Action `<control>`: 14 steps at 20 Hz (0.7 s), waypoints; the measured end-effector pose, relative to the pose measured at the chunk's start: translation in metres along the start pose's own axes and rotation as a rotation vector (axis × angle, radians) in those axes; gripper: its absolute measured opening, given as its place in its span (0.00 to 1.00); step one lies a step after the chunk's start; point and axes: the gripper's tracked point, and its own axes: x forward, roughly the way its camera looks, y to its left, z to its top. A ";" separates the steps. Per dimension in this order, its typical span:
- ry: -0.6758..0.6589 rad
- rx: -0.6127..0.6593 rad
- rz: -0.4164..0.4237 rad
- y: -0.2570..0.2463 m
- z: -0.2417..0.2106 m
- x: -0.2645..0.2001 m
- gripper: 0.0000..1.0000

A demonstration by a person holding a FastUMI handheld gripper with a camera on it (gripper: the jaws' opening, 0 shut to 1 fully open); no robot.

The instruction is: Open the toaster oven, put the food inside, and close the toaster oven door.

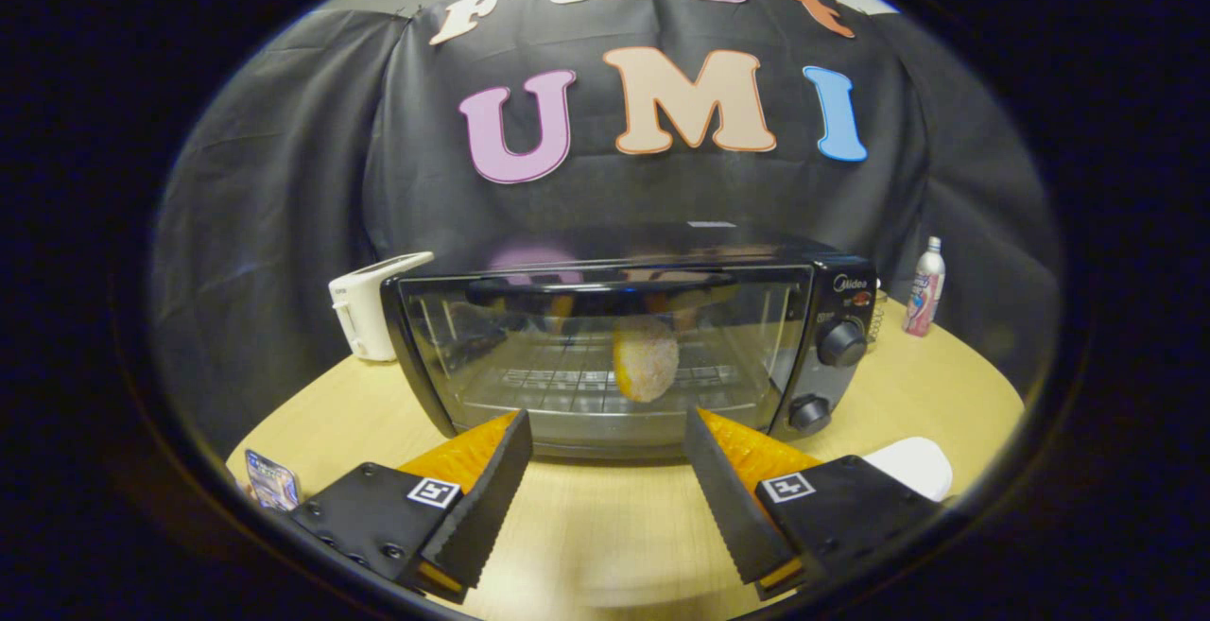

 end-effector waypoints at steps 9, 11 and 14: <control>-0.073 0.022 0.010 -0.014 0.033 -0.019 0.99; -0.115 0.011 0.020 -0.021 0.052 -0.034 0.99; -0.156 -0.018 0.019 -0.037 0.078 -0.059 0.99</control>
